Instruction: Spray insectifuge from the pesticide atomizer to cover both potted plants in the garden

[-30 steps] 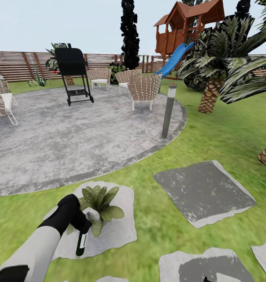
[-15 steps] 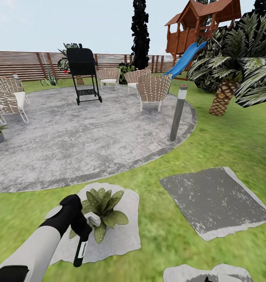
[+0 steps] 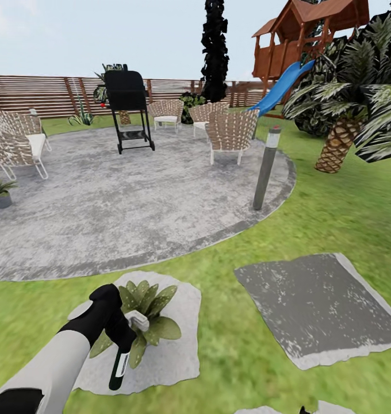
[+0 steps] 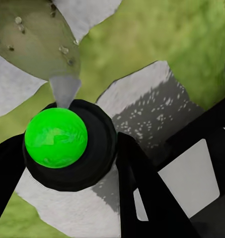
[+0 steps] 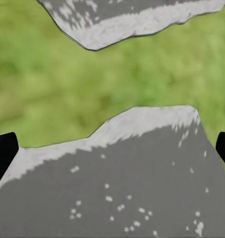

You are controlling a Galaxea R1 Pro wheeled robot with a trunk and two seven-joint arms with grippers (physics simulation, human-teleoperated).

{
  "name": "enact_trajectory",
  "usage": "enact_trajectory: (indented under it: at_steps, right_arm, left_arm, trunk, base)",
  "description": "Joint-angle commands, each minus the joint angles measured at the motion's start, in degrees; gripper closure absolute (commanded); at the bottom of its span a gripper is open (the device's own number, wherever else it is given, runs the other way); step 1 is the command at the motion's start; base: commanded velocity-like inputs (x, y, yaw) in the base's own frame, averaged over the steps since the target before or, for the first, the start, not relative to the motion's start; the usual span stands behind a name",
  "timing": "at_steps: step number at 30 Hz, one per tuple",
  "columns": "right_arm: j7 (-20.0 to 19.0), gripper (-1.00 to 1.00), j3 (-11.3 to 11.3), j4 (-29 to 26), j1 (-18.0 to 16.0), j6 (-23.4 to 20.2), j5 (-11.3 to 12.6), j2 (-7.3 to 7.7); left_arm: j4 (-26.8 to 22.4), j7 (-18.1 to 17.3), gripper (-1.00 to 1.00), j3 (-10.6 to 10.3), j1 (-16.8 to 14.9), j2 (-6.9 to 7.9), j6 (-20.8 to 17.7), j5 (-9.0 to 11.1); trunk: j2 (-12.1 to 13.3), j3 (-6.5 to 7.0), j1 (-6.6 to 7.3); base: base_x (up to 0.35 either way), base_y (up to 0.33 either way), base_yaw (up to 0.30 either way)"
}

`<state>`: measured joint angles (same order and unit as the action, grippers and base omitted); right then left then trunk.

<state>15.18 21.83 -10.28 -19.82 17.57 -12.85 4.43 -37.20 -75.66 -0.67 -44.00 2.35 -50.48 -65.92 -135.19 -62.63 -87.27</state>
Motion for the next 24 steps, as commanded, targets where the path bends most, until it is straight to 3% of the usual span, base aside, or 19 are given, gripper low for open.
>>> enact_trajectory:
  at_steps: [1,14,16,18,24]
  right_arm:
    - [0.11,-1.0,0.41,0.08,-0.04,0.19,-0.6,-0.02]
    - [0.11,-1.0,0.41,0.08,-0.04,0.18,-0.6,-0.06]
    - [0.11,-1.0,0.41,0.08,-0.04,0.19,-0.6,-0.05]
    - [0.11,-1.0,0.41,0.08,-0.04,0.18,-0.6,-0.05]
    - [0.11,-1.0,0.41,0.08,-0.04,0.18,-0.6,-0.04]
  left_arm:
    - [-0.07,-0.54,1.0,-0.07,-0.04,0.01,-0.58,-0.44]
    - [-0.07,-0.54,1.0,-0.19,-0.01,-0.26,-0.58,-0.6]
    - [-0.08,-0.54,1.0,-0.15,-0.01,-0.32,-0.58,-1.13]
    - [-0.09,-0.54,1.0,-0.06,0.02,-0.47,-0.58,-3.08]
    - [-0.07,-0.58,1.0,-0.03,0.05,-0.46,-0.58,-3.58]
  trunk:
    - [-0.02,-0.05,-0.01]
    - [-0.02,-0.05,-0.01]
    - [-0.02,-0.05,-0.01]
    - [-0.02,-0.05,-0.01]
    - [-0.02,-0.05,-0.01]
  base:
    - [0.171,-0.233,0.268]
    - [0.154,-0.24,0.276]
    - [0.023,-0.282,0.277]
    - [-0.017,-0.288,0.277]
    - [-0.046,-0.289,0.277]
